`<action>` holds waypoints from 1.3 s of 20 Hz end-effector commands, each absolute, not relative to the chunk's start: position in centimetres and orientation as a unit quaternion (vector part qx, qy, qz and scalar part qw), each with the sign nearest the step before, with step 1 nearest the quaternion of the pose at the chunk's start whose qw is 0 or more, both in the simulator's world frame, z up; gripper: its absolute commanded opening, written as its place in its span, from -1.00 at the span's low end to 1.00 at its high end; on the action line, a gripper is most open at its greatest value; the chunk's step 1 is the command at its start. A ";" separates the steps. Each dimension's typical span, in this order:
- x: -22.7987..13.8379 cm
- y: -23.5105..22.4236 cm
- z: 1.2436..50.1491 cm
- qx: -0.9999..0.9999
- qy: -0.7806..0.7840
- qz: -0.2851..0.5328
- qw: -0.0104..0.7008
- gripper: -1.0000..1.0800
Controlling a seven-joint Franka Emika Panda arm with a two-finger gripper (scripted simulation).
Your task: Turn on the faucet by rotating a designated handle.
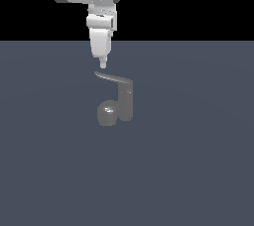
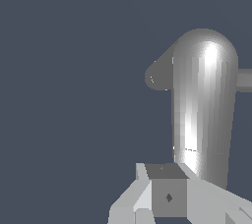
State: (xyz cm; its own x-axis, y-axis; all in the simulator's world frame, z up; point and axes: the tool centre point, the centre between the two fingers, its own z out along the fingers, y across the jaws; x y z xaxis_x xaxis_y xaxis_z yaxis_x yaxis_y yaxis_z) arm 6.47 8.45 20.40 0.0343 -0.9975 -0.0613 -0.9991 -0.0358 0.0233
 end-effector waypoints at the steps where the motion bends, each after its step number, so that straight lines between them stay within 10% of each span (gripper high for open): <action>1: 7.1 8.4 19.3 -0.703 0.711 0.020 0.008 -1.00; 26: 5.5 9.1 17.3 -0.674 0.738 0.000 0.000 -1.00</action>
